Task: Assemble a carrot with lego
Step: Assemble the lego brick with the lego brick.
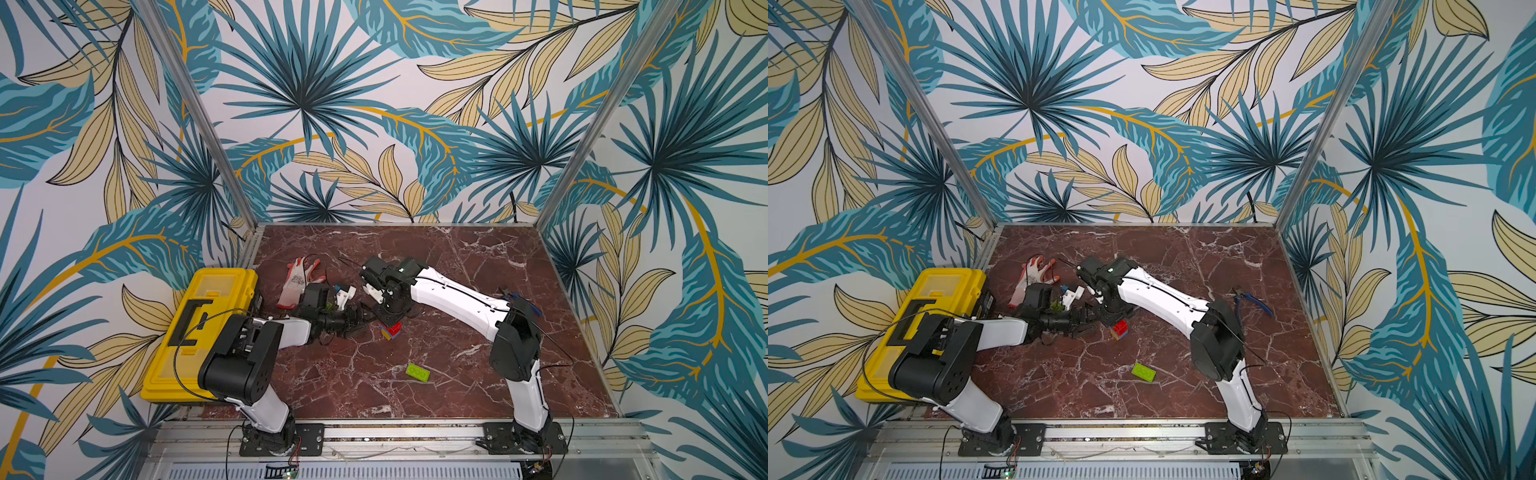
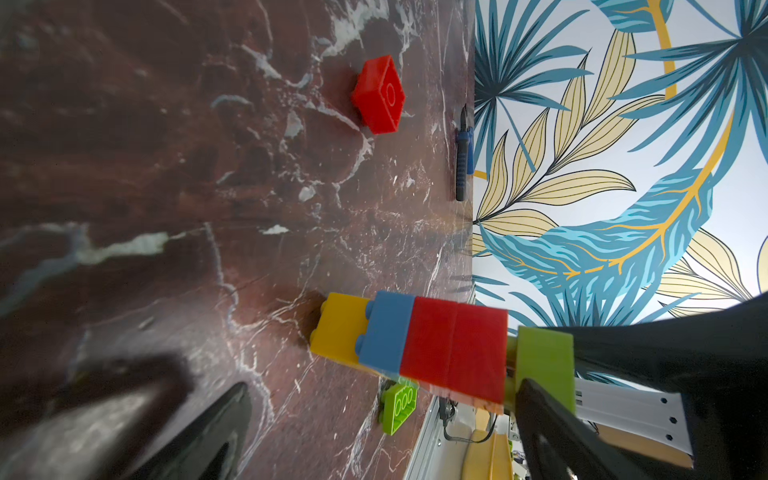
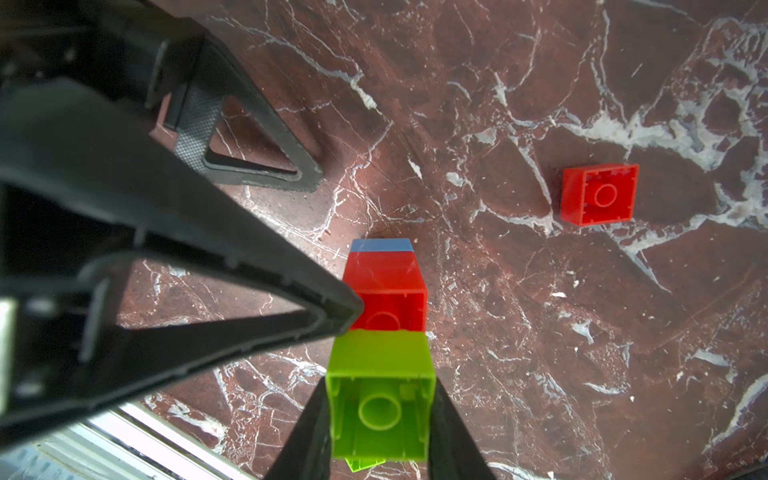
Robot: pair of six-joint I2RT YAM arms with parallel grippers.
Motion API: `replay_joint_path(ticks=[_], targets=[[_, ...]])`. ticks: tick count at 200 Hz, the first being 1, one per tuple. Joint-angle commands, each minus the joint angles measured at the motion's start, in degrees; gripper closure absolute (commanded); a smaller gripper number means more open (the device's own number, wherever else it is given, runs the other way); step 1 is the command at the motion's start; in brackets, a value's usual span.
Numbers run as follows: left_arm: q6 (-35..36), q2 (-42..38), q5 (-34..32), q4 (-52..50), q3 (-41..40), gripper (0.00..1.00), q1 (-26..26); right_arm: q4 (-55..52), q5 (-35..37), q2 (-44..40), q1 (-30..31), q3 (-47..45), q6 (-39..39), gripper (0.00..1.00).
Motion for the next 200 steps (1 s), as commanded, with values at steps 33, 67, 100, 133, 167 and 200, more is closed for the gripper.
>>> replay_joint_path(ticks=[33,67,100,133,167,200], targets=[[-0.13,2.86,0.74,0.97,2.69,0.04,-0.66,-3.54,0.14,2.76,0.02,-3.08,-0.22,0.76],[-0.33,3.45,0.65,0.88,2.78,0.16,-0.65,-3.81,0.36,2.46,-0.01,-3.1,-0.27,0.76],[-0.34,3.73,0.44,0.8,2.75,0.21,-0.72,-4.22,0.63,2.11,-0.27,-2.99,-0.48,0.76],[-0.57,4.29,0.44,0.77,2.96,0.23,-0.67,-4.57,0.5,1.37,-0.83,-3.33,-0.5,0.76],[-0.66,4.41,0.34,0.75,2.9,0.23,-0.66,-6.12,0.45,1.21,-1.25,-3.43,-1.1,0.76],[-0.6,4.5,0.48,0.73,3.05,0.23,-0.7,-6.45,0.86,0.82,-1.71,-3.43,-1.33,0.76]])
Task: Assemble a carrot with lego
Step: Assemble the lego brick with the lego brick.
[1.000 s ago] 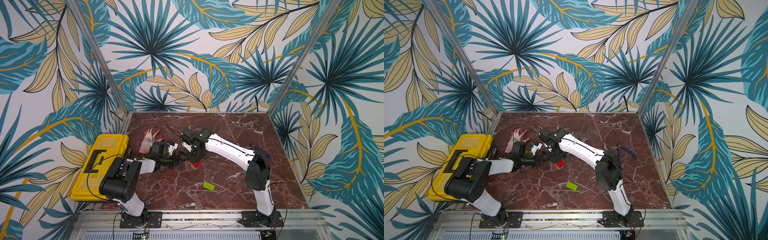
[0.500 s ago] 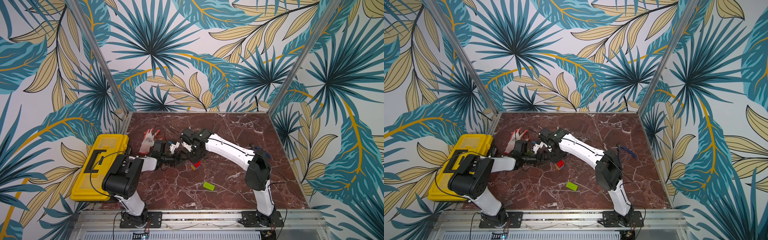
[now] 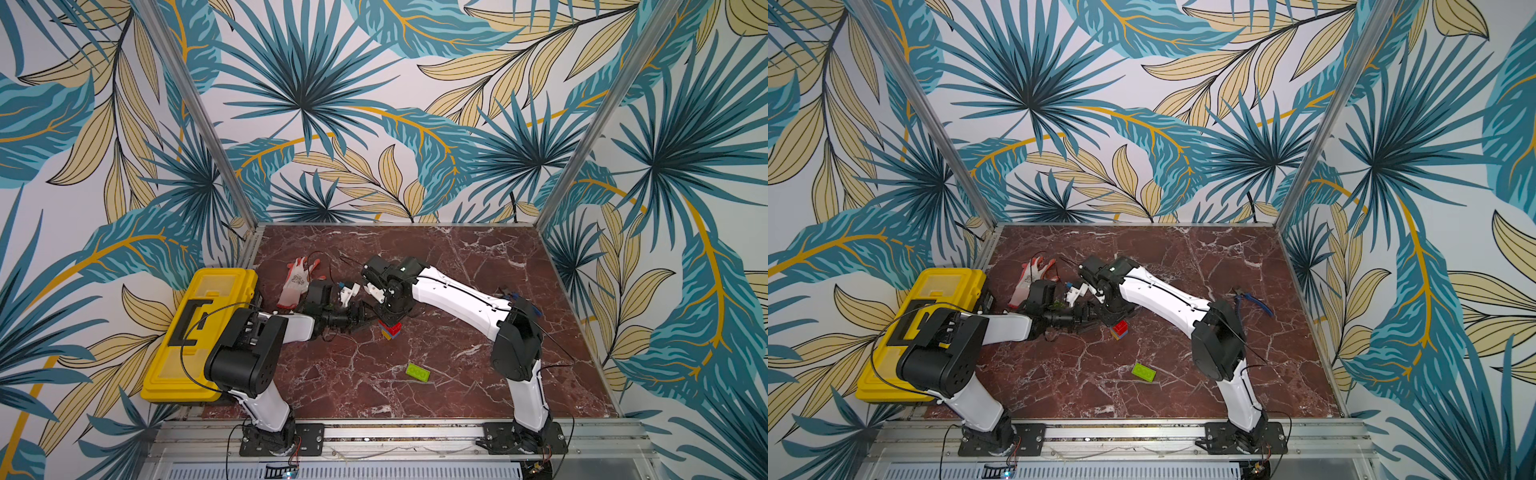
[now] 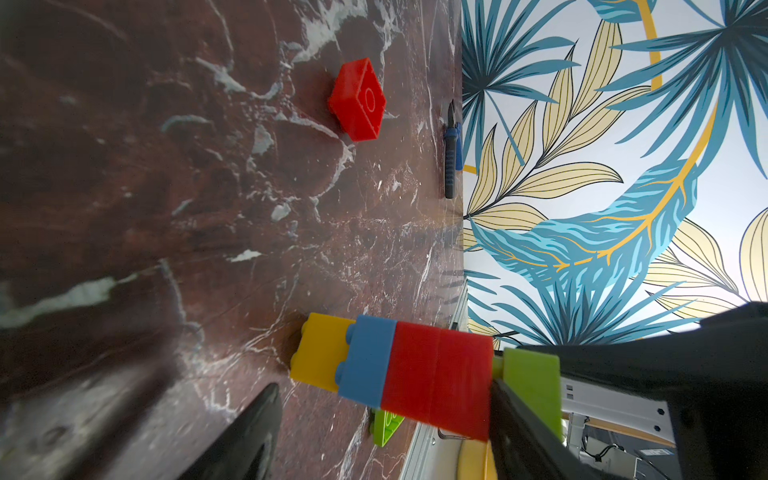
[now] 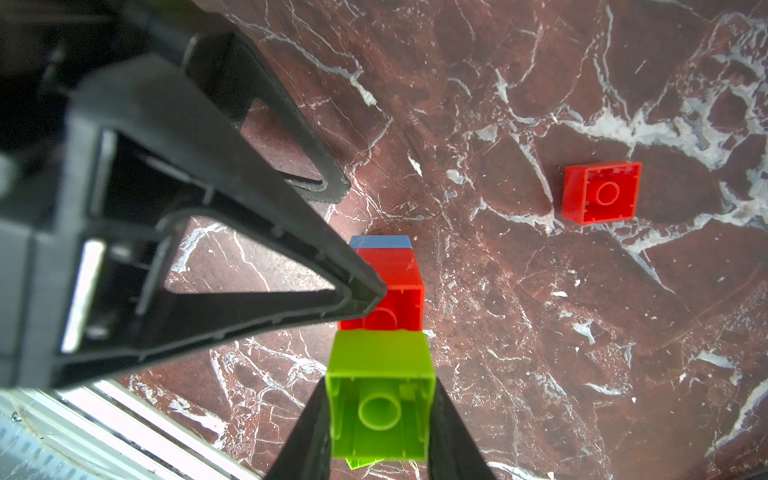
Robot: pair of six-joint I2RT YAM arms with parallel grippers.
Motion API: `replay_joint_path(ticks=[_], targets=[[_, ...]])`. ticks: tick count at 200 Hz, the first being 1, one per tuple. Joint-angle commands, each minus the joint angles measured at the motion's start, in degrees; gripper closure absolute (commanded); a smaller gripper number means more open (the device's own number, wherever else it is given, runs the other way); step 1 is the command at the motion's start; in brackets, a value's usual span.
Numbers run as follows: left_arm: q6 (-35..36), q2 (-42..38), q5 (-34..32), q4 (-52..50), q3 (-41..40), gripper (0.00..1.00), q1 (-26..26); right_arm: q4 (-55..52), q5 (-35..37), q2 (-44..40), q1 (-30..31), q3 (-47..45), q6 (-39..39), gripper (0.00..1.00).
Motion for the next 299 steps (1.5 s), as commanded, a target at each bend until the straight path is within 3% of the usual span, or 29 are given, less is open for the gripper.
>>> replay_joint_path(ticks=[1,136,239,299], targets=[[-0.05,1.37,-1.25,-0.85,0.78,0.23,-0.13,-6.28,1.53,1.24,-1.06,-2.97,-0.8,0.76],[0.11,1.15,-0.96,-0.86,0.61,0.23,-0.12,-9.1,2.53,7.25,-1.09,-1.49,4.82,0.76],[0.27,1.32,-0.99,-1.22,0.72,0.23,-0.08,-8.28,1.18,4.4,-1.11,-6.99,6.31,0.76],[0.14,1.23,-1.14,-1.22,0.67,0.23,-0.02,-12.93,5.13,6.52,-1.13,-1.16,4.74,0.76]])
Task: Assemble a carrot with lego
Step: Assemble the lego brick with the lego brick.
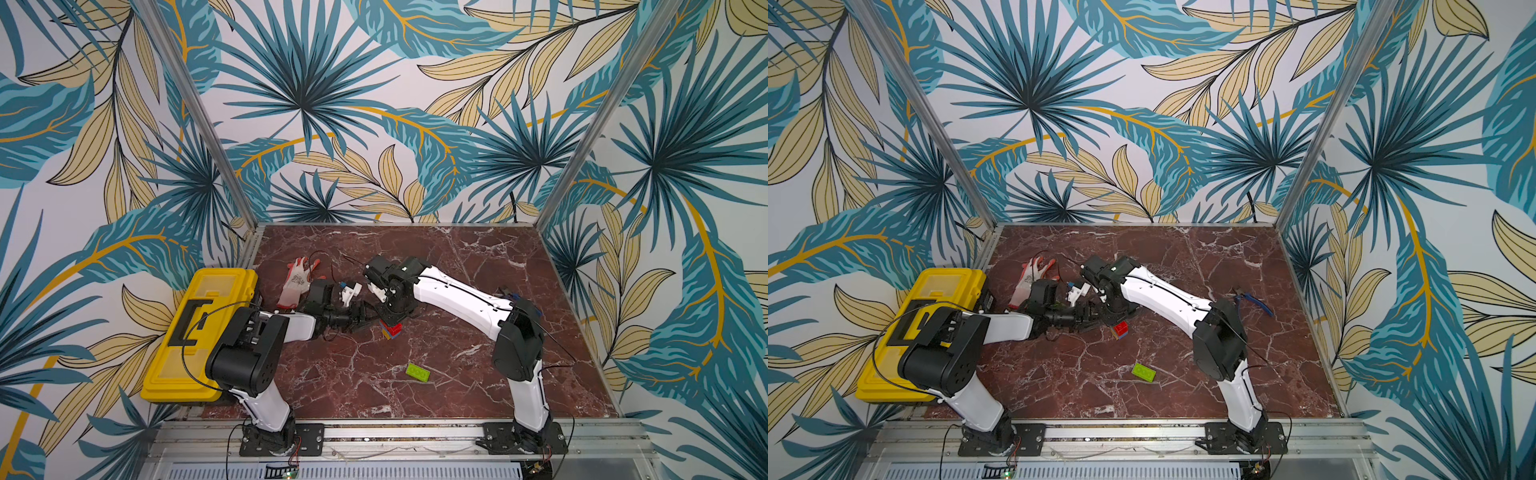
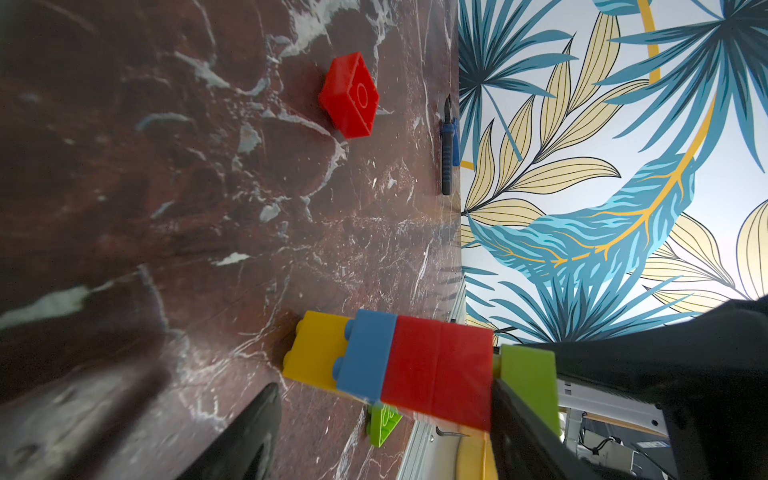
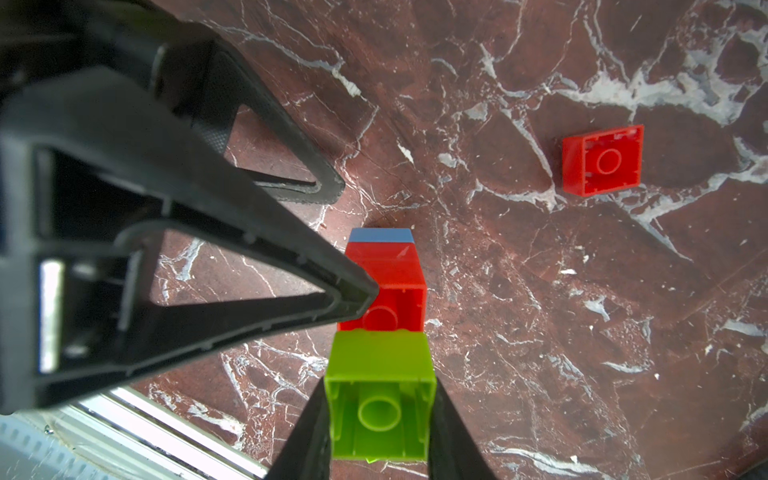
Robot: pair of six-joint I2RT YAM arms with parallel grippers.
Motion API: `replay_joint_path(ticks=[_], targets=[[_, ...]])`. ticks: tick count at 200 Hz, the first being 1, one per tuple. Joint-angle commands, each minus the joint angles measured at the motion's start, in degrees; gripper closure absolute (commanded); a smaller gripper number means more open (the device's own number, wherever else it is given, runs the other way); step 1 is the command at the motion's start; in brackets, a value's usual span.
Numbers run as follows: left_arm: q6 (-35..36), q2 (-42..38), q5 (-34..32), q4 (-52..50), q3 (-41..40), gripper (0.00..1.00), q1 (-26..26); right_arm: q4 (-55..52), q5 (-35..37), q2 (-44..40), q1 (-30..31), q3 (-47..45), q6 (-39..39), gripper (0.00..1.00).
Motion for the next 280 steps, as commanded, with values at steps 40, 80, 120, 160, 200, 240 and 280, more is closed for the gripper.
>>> replay_joint_path(ticks=[40,80,120,160,200,240,280], targets=[[0.21,1.03,-1.59,-1.57,0.21,0.23,0.4,-14.91,5.29,6.24,-0.76,3.38,-1.31,0.76],[0.21,1.0,-1.6,-1.57,0.24,0.23,0.45,-14.94,3.58,5.74,-0.84,3.16,-0.81,0.76],[0.29,0.9,-1.59,-1.57,0.25,0.22,0.45,-13.82,2.57,5.72,-0.75,3.73,-0.52,0.76],[0.22,1.08,-1.46,-1.57,0.29,0.23,0.43,-13.38,1.44,6.41,-0.76,2.65,-0.46,0.77],[0.28,1.21,-1.29,-1.57,0.34,0.23,0.41,-16.7,1.5,9.94,-0.59,2.86,-0.11,0.78],[0.26,1.26,-1.29,-1.57,0.47,0.22,0.4,-19.36,1.86,12.19,-0.5,3.59,-0.62,0.78],[0.25,1.25,-1.17,-1.57,0.46,0.22,0.39,-13.35,-3.39,12.47,-0.4,-2.24,-0.46,0.78]])
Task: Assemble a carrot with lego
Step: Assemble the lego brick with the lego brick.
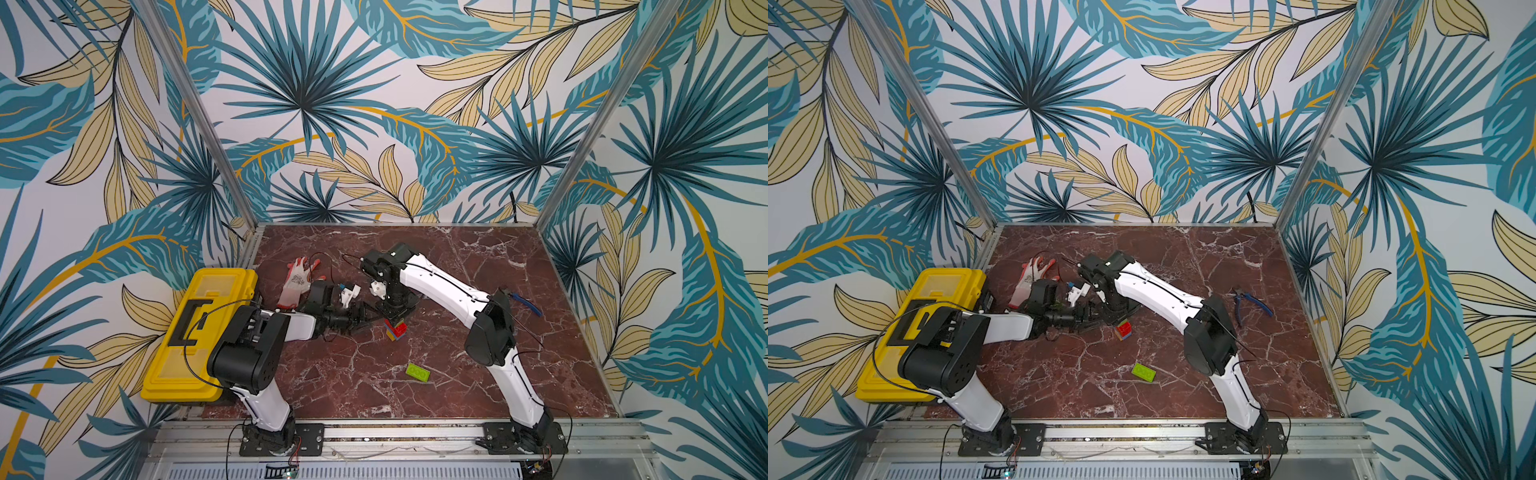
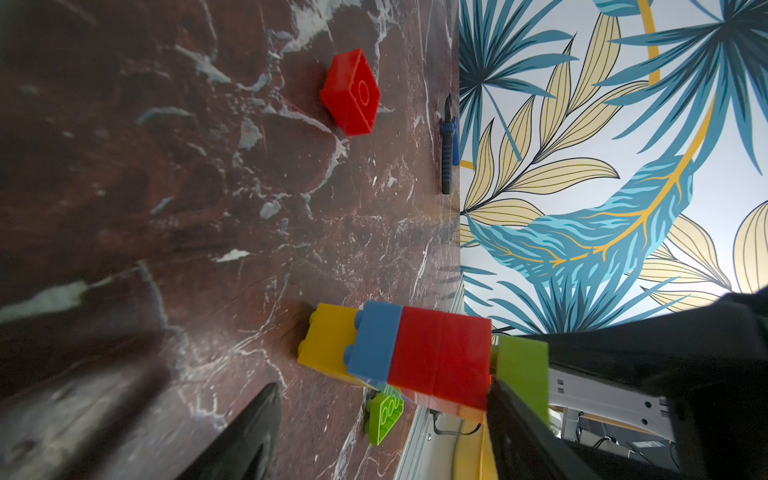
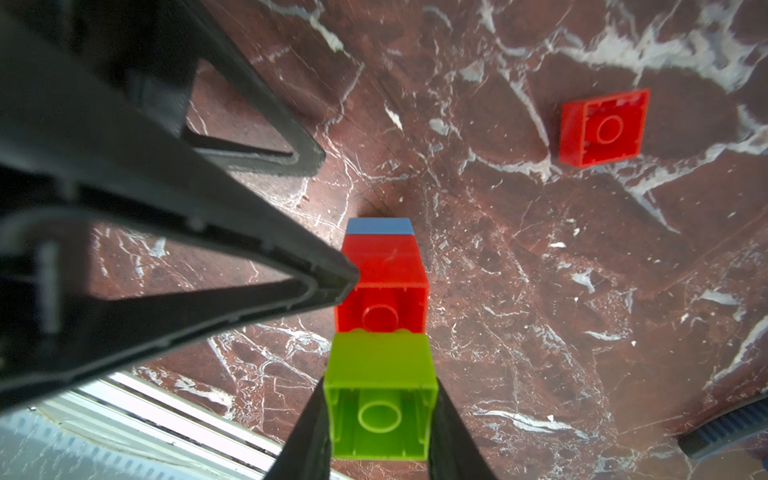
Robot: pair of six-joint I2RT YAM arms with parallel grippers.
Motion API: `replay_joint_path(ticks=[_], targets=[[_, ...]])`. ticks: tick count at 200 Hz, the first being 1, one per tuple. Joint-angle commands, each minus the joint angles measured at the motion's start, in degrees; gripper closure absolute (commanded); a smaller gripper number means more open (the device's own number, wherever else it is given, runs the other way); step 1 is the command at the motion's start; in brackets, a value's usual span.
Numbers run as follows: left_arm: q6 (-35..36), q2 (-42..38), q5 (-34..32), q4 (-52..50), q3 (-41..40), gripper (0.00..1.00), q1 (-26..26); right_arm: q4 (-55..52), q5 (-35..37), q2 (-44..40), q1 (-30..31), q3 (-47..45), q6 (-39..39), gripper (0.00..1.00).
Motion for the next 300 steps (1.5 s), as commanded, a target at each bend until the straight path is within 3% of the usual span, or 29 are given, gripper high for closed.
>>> replay_joint_path(ticks=[1,107,212,300], targets=[[0.64,1.21,-1.42,-1.41,0.49,0.22,0.31,-4.36,-3.23,7.72,-0.23,-8.14,0.36,0.78],[0.53,1.04,-1.59,-1.41,0.29,0.22,0.37,-1.68,-2.15,8.37,-0.85,-1.56,-0.19,0.78],[0.6,1.44,-1.51,-1.41,0.38,0.22,0.47,-9.12,-3.08,12.97,-2.61,10.9,-3.82,0.76],[0.58,1.35,-1.51,-1.41,0.42,0.21,0.66,-9.99,-3.47,15.39,-2.58,14.87,-4.33,0.68]])
